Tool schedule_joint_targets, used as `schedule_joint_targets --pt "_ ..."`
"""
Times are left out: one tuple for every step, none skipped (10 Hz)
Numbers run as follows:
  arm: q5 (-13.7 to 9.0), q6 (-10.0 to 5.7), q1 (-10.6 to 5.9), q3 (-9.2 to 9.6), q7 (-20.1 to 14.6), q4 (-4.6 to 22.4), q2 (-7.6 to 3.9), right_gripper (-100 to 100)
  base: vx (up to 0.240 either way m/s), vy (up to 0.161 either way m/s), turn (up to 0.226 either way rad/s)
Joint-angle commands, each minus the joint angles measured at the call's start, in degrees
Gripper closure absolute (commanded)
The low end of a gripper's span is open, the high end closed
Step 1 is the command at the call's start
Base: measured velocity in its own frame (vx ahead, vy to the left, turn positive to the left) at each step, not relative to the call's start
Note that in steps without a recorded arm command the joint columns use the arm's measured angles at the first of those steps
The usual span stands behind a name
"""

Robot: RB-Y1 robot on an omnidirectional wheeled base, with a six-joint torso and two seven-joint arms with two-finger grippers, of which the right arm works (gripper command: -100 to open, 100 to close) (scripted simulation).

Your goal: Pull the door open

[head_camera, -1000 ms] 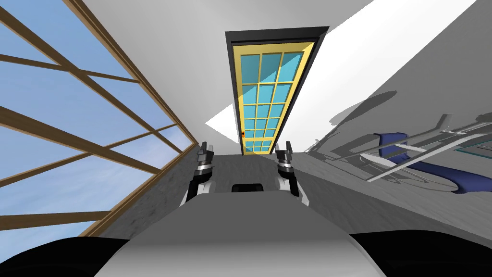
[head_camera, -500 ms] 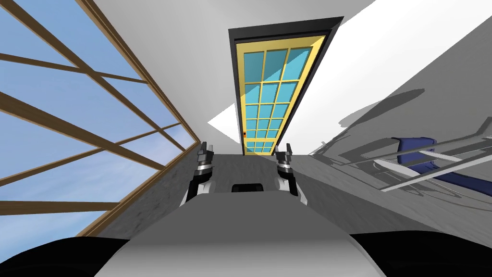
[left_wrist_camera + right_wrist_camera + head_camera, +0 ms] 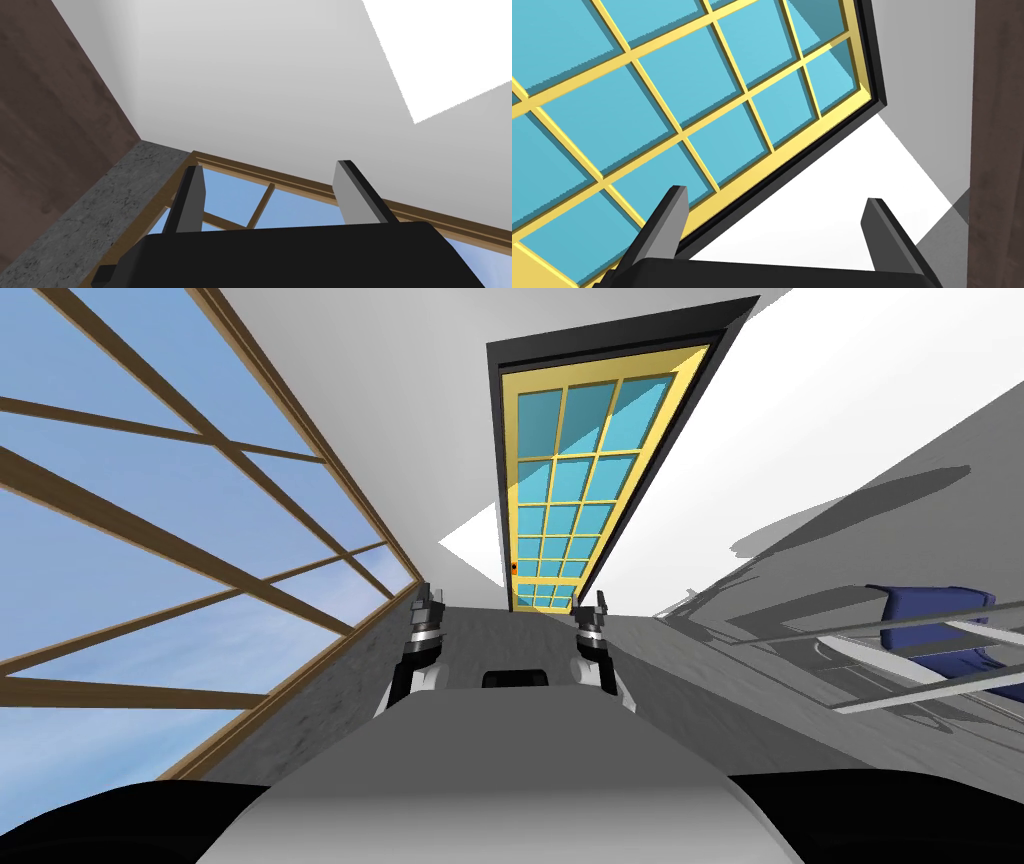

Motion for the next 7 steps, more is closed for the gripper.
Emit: schedule_joint_targets --pt "-1.24 -0.48 -0.32 -0.04 -1.74 1.67 -0.14 -100 0.042 0.018 0.115" --pt "-2.01 -0.76 -0.52 -0.04 -2.74 2.72 -0.17 -100 0.045 0.018 0.119" --pt "-2.53 -0.95 -0.66 -0.04 -3.42 3.44 -0.19 -100 0.043 0.020 0.081" --pt "-3.30 -1.23 -0.87 -0.04 -4.45 4.51 -0.21 -100 0.047 0.027 0.085" --pt "-4.08 -1.51 -1.08 -0.04 -5.47 5.57 -0.23 -100 0.059 0.031 0.111" --pt "-4.86 -1.80 -1.29 -0.04 -6.49 6.64 -0.24 -100 0.059 0.031 0.105" --pt "-5.64 -2.08 -1.50 -0.04 -7.52 7.71 -0.26 -100 0.056 0.040 0.121"
